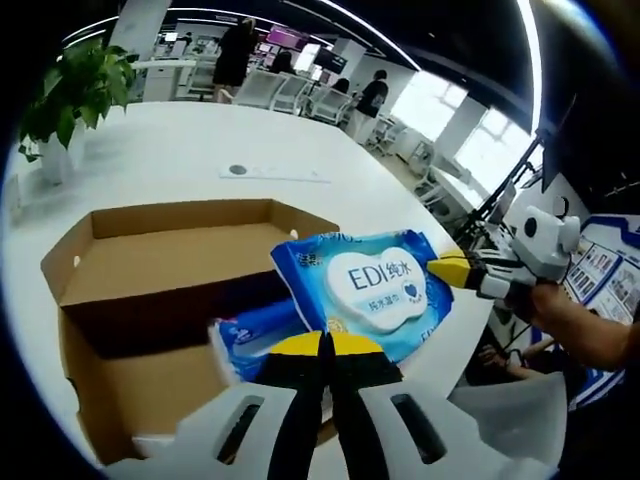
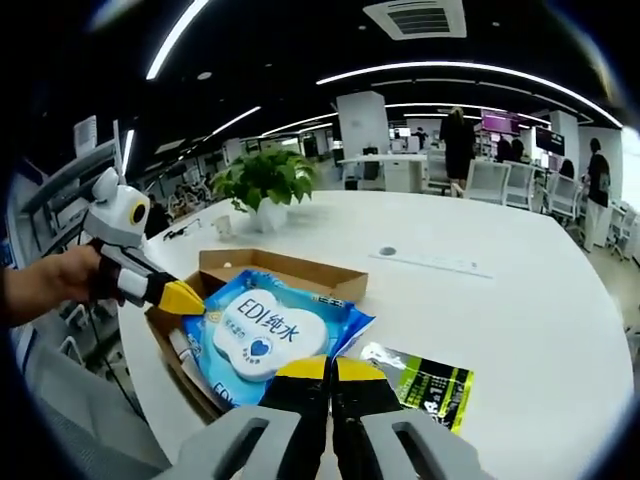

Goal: Operate the shoe box by opening the lid, removing the specified soft item, and placing it in the target area until the item is outside and the box remains undamaged.

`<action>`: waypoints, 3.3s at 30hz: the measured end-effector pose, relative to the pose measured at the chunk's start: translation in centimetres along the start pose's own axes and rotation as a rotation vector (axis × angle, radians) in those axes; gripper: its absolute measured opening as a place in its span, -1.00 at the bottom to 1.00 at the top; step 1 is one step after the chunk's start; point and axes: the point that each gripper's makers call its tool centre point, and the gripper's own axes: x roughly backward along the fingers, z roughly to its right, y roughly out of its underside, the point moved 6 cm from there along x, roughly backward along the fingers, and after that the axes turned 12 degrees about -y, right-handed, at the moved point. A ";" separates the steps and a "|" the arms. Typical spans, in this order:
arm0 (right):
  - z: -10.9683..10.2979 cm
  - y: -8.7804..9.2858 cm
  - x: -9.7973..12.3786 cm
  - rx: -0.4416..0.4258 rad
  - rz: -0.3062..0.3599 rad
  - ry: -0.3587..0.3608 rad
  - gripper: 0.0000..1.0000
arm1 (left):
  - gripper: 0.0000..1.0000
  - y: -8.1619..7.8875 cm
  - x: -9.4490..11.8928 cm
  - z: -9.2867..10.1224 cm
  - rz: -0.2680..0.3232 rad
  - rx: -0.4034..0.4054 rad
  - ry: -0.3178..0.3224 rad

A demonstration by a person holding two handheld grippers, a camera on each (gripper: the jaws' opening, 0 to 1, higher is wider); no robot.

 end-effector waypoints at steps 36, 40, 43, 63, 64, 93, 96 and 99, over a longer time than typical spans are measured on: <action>6.1 1.7 5.3 -0.078 0.021 0.111 -1.00 | -1.00 -1.3 -5.5 6.4 -0.026 -0.047 0.057; 6.8 1.9 5.2 -0.082 0.015 0.118 -1.00 | -1.00 -1.5 -6.3 6.6 -0.035 -0.049 0.057; 7.3 2.0 4.9 -0.082 0.012 0.120 -1.00 | -1.00 -1.7 -6.8 6.7 -0.038 -0.056 0.051; 10.8 3.5 3.2 -0.124 -0.021 0.111 -1.00 | -1.00 -2.0 -10.4 7.1 -0.097 -0.204 0.017; 10.9 3.7 3.1 -0.126 -0.026 0.113 -1.00 | -1.00 -2.1 -10.5 7.1 -0.101 -0.207 0.017; 13.7 6.4 0.5 -0.180 -0.071 0.094 -1.00 | -1.00 -1.7 -13.9 7.9 -0.258 -0.514 -0.099; 13.9 6.6 0.5 -0.184 -0.071 0.094 -1.00 | -1.00 -1.6 -14.1 8.0 -0.264 -0.545 -0.106; 13.8 6.8 0.4 -0.186 -0.074 0.092 -1.00 | -1.00 -1.5 -14.4 8.0 -0.279 -0.559 -0.116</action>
